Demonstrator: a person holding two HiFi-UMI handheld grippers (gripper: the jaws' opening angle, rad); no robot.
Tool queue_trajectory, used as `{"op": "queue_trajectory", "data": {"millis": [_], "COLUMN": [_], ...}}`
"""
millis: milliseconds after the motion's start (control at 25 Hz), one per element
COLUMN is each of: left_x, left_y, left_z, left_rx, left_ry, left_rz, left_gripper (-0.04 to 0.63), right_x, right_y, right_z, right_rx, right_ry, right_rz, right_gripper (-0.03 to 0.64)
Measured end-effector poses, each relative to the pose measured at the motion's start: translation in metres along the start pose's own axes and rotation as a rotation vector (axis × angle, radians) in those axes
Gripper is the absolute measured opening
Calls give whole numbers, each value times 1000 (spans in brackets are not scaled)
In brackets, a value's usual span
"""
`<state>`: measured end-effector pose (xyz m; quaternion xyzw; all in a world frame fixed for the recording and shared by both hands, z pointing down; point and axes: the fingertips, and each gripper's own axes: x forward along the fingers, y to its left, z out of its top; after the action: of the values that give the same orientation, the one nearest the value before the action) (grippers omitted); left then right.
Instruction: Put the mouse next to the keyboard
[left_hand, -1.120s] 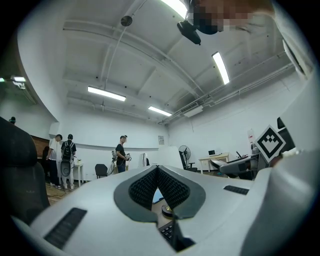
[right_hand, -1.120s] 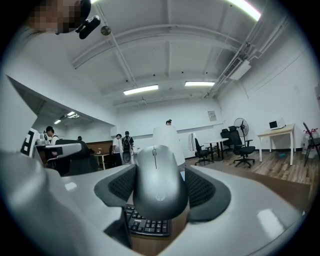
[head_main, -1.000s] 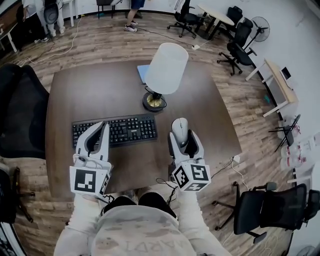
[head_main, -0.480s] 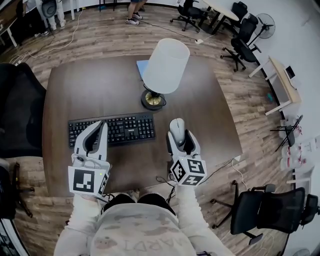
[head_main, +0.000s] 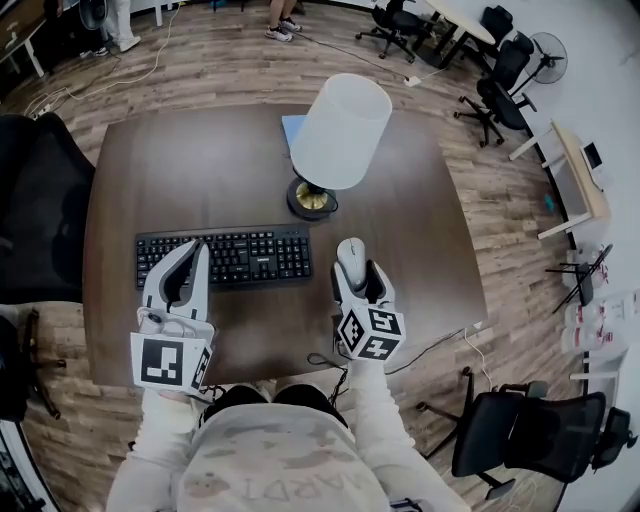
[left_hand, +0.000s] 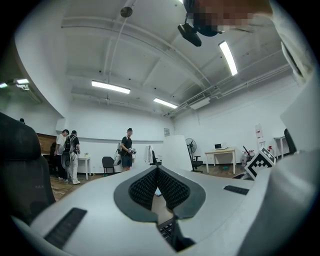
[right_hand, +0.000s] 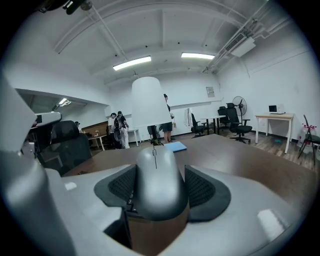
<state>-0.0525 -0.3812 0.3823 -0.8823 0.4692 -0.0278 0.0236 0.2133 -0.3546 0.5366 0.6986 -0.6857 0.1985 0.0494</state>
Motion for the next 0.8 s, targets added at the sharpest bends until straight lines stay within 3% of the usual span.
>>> {"op": "queue_trajectory", "data": {"millis": [800], "left_x": [16], "left_y": [10], "left_z": [-21], "left_rx": [-5], "left_ry": [52], "left_rz": [92], "left_gripper": [6], "right_x": [62], "right_y": [-38], "right_z": [-56], "right_rx": [-2], "right_ry": [180], "right_rz": [-16], "right_gripper": [316]}}
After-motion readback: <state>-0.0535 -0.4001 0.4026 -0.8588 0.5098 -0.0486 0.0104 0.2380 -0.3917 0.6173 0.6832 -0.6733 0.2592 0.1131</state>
